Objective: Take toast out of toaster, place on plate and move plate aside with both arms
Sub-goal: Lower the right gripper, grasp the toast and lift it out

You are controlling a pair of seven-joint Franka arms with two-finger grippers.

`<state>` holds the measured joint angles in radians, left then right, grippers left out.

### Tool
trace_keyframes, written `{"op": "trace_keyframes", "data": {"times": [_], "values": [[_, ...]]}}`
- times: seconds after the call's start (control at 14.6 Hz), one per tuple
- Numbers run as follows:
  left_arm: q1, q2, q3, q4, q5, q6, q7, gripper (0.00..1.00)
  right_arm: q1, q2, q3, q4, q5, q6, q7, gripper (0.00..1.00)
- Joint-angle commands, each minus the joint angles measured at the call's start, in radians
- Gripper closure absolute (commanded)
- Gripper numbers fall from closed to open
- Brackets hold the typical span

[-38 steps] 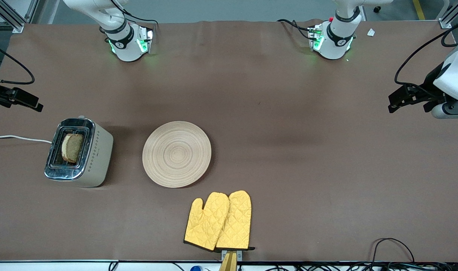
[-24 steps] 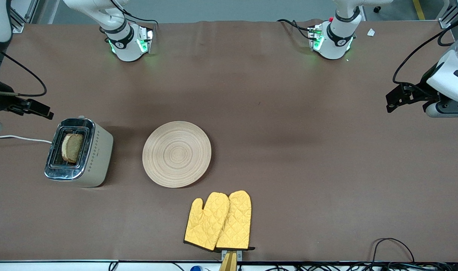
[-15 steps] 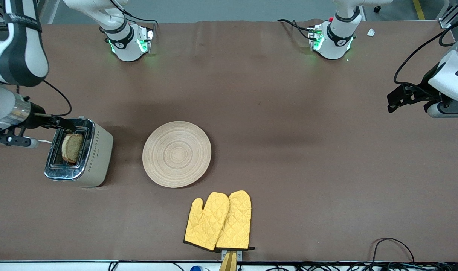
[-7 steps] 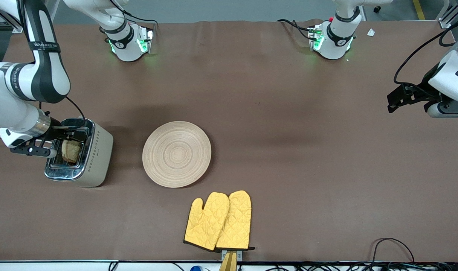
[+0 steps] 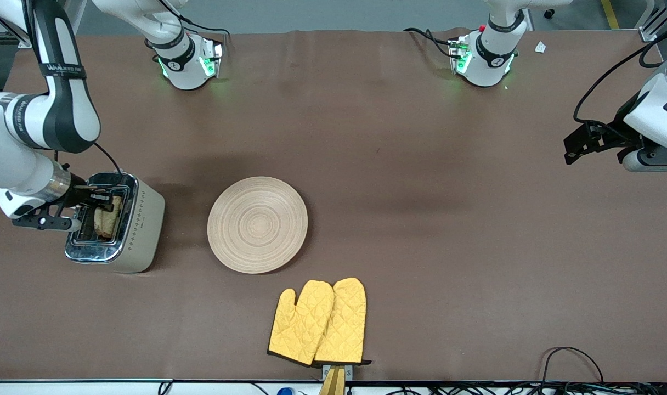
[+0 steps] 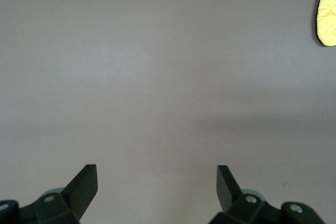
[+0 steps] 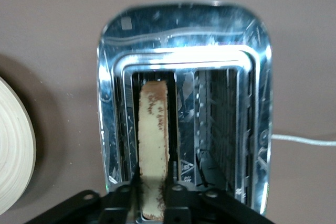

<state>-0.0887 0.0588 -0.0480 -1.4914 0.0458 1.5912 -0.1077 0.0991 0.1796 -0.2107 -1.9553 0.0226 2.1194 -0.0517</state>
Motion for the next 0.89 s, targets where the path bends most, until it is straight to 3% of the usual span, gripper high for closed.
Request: {"op": "trace_keyframes", "data": {"times": [0.0, 0.41, 0.69, 0.82], "values": [[0.004, -0.007, -0.006, 0.0, 0.017, -0.004, 0.011, 0.0, -0.036, -0.003, 0.011, 0.082, 0.016, -0.071, -0.049, 1.0], [0.004, -0.007, -0.006, 0.0, 0.017, -0.004, 0.009, 0.0, 0.023, -0.009, 0.021, 0.347, 0.025, -0.41, -0.024, 1.0], [0.004, -0.007, -0.006, 0.0, 0.017, -0.004, 0.011, 0.0, 0.143, -0.009, 0.024, 0.365, 0.037, -0.418, 0.088, 1.0], [0.004, -0.007, -0.006, 0.0, 0.017, -0.004, 0.011, 0.0, 0.174, -0.008, 0.024, 0.34, 0.106, -0.38, 0.118, 1.0]]}}
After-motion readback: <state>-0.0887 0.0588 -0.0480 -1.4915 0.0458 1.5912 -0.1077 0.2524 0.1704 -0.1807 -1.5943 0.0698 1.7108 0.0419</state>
